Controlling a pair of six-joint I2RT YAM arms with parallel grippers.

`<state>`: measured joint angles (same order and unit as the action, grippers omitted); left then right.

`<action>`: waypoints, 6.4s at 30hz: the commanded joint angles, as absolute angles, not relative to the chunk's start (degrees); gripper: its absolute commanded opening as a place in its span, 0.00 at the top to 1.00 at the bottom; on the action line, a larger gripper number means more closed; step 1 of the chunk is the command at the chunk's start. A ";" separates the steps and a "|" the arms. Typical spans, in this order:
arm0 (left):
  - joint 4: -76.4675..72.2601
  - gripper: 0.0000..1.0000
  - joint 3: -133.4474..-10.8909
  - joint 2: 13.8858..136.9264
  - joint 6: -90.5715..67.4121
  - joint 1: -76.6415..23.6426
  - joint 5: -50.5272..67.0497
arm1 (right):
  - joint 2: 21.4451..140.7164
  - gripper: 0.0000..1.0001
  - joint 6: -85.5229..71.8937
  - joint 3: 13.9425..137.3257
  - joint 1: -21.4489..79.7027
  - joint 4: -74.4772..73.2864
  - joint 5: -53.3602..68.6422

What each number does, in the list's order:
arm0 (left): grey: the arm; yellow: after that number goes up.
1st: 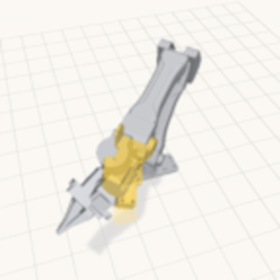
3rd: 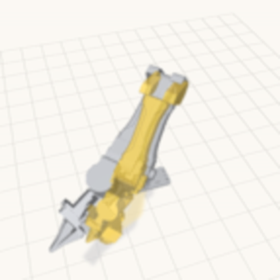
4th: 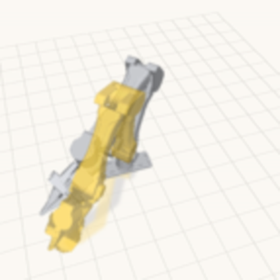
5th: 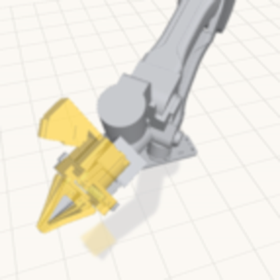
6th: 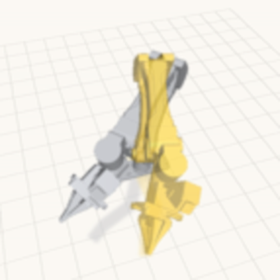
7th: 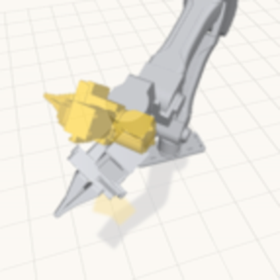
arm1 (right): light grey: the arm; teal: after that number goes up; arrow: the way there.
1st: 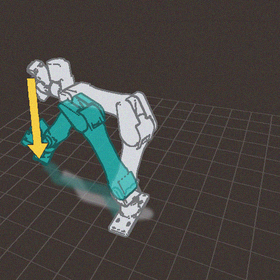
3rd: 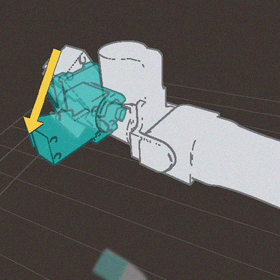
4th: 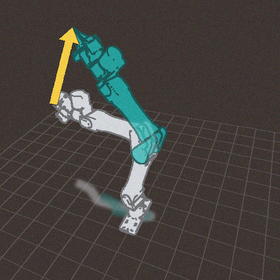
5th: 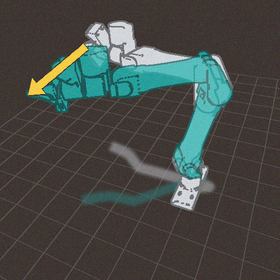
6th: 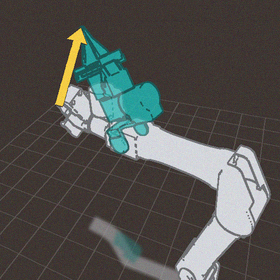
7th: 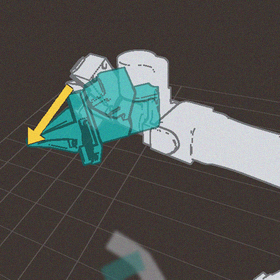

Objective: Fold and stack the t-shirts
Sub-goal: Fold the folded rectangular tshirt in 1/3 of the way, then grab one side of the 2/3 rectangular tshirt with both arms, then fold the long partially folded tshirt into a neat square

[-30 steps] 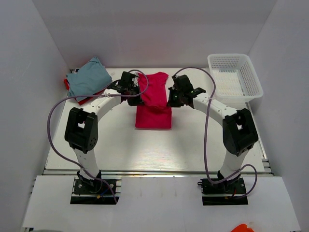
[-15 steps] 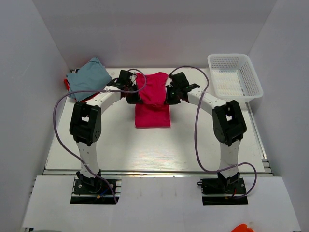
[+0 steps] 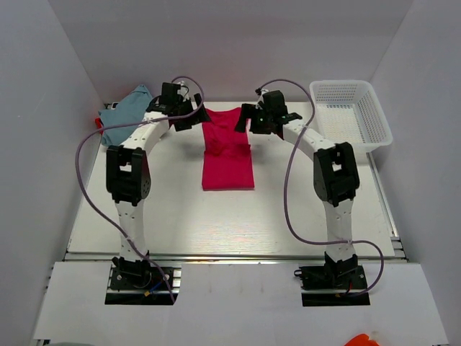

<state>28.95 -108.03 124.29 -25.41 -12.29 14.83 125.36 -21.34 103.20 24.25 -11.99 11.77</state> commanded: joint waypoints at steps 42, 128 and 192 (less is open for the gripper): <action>21.01 0.00 -41.31 68.73 -24.35 -14.50 16.26 | 142.91 0.10 -25.05 114.25 29.00 20.49 35.51; 31.89 1.00 -44.82 69.81 -23.82 -24.35 38.22 | 71.57 1.00 -20.48 39.81 24.87 -17.17 43.42; 34.72 0.77 -92.19 109.24 -34.37 -18.11 6.69 | 113.02 0.95 -26.10 79.89 14.68 -8.17 45.19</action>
<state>36.36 -88.47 109.01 -34.96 -18.48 7.31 112.25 -25.67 77.08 15.33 -10.37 47.72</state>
